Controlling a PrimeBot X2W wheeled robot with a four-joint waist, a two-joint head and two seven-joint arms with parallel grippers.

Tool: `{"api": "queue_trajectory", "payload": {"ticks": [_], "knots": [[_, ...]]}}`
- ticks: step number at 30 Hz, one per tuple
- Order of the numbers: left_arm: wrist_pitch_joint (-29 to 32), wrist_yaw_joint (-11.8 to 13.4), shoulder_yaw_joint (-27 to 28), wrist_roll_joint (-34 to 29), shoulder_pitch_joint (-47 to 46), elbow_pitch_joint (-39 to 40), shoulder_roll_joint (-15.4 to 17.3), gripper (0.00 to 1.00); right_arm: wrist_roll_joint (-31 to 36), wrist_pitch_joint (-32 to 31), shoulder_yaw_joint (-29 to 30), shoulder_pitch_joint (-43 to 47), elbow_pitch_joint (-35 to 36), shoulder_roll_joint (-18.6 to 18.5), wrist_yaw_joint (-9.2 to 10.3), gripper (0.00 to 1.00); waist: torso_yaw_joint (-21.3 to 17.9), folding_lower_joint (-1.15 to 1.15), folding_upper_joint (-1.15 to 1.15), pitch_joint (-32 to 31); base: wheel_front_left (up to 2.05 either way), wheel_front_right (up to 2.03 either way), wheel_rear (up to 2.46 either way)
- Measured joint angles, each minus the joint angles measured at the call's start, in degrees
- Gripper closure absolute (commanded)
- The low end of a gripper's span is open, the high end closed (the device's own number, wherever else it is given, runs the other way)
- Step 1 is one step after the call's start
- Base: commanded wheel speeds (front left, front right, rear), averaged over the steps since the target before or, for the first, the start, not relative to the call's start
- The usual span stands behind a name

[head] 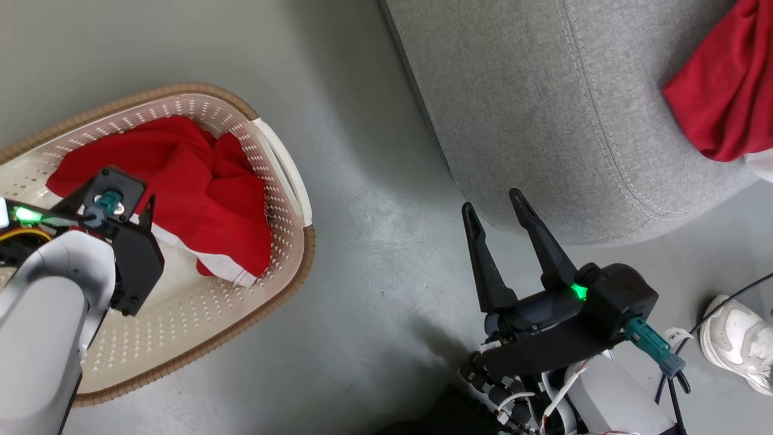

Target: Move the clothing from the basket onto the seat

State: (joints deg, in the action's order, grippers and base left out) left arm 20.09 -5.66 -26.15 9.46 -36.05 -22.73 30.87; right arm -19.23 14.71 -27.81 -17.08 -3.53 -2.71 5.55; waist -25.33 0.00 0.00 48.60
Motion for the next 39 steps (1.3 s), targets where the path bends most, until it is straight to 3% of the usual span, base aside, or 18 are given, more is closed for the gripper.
{"api": "queue_trajectory", "payload": {"ticks": [30,39], "knots": [[-2.9,-1.5,-3.5,5.1,-4.0,-1.0,-0.5,0.00,-1.0,0.0,-2.2,0.0,-0.1,0.1,0.75,0.00,-0.6,0.00,0.00,3.8,0.00,0.00,0.00],[-3.7,-1.9,-7.4,7.3,-5.5,-1.4,0.1,0.00,-1.0,0.0,-1.8,0.0,0.0,0.1,1.01,0.00,-0.3,0.00,0.00,4.5,0.00,0.00,0.00]]}}
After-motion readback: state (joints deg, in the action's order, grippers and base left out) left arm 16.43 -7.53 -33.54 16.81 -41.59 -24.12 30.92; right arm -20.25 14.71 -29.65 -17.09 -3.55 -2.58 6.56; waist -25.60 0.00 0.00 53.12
